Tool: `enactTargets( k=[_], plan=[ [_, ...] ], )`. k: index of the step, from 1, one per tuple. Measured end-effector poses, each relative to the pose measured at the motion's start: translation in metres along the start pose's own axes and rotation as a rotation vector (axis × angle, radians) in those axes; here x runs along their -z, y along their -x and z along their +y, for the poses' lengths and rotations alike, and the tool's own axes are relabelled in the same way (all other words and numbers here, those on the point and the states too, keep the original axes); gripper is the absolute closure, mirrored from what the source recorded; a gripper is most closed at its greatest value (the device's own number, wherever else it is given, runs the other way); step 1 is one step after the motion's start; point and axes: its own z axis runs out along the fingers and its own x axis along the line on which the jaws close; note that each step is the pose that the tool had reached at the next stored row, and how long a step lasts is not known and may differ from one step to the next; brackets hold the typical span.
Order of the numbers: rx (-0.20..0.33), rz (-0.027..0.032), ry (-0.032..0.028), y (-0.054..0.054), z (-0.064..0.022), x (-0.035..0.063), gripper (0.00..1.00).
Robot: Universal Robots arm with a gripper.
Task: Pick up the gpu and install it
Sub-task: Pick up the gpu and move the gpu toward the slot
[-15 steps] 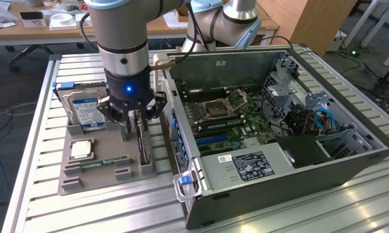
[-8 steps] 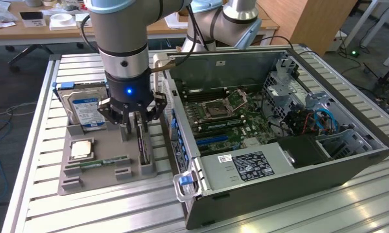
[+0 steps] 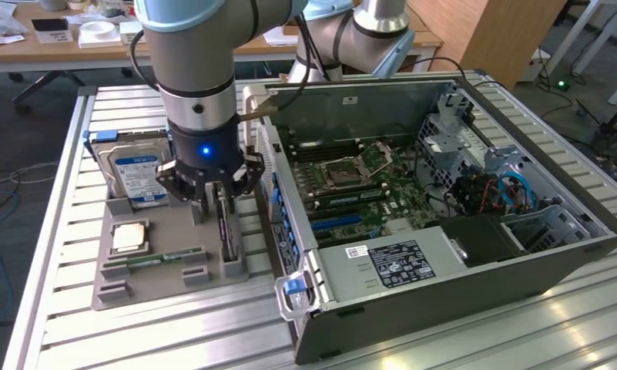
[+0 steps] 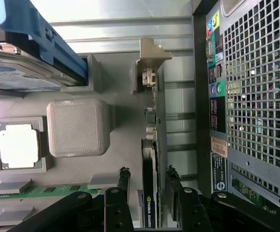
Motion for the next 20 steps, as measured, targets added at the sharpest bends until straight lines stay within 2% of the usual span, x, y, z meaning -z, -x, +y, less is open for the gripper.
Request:
enactTargets(
  k=[6, 15, 20],
  plan=[
    [0.0, 0.0, -0.0001, 0.002, 0.0001, -0.0017, 0.57],
    [0.0, 0.0, -0.0002, 0.002, -0.0002, -0.011, 0.57],
    [0.0, 0.0001, -0.0003, 0.002, -0.0002, -0.0112, 0.57]
  ],
)
